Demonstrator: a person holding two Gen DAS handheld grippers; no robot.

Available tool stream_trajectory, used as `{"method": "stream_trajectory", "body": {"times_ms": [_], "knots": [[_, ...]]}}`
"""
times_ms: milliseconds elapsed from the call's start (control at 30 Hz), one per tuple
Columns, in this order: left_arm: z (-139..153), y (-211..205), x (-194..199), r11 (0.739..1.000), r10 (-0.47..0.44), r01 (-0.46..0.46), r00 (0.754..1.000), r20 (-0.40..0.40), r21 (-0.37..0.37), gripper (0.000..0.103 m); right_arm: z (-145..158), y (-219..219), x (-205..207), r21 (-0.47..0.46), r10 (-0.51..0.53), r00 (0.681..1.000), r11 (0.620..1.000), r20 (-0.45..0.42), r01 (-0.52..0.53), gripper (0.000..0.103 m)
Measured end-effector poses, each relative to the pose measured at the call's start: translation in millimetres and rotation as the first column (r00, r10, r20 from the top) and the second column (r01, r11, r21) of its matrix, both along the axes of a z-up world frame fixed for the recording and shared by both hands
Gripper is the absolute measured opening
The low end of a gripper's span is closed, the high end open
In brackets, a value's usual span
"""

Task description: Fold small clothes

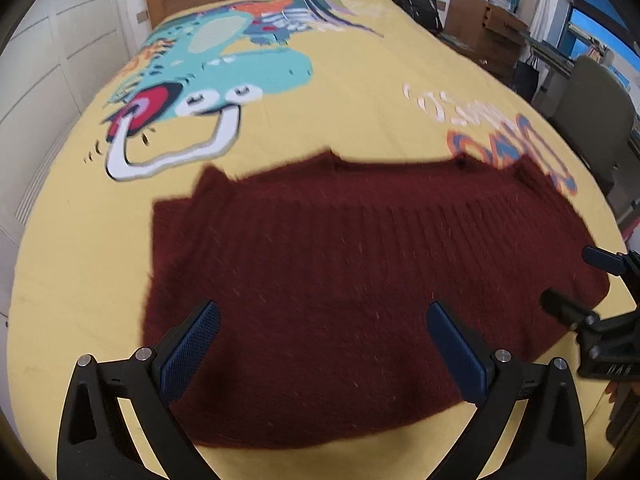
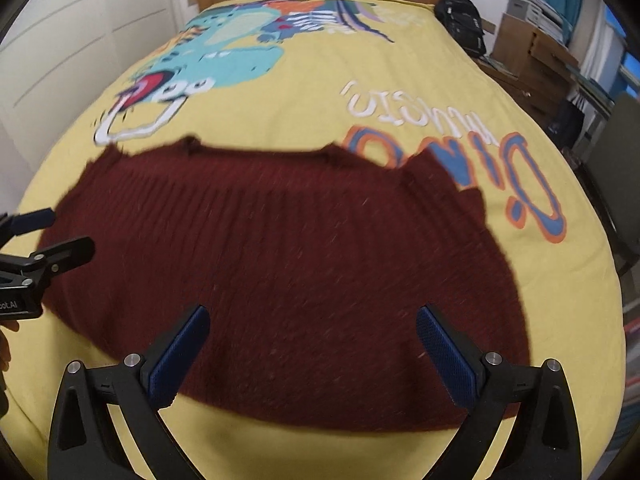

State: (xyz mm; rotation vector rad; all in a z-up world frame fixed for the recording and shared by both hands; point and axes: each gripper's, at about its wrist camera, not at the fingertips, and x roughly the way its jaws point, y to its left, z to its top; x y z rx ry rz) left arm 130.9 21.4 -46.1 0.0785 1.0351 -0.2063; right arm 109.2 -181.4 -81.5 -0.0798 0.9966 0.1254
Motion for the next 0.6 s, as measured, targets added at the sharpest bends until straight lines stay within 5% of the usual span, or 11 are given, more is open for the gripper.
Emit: {"method": "stream_trajectory", "body": {"times_ms": [200,600], "knots": [[-44.8,5.1,-6.8,0.997,0.021,-0.016,0.997,-0.069,0.071,0.102,-32.8,-17.1,-4.5,-0.002,-0.037,0.998,0.999,-0.042,0.037,0.103],[-58.5,38.5,-10.2,0.998,0.061,-0.061,0.997,-0.049,0.017,0.102,-46.1,-75.9,-6.7,0.079,-0.130,0.989,0.988,-0.070,0.135,0.103]]}}
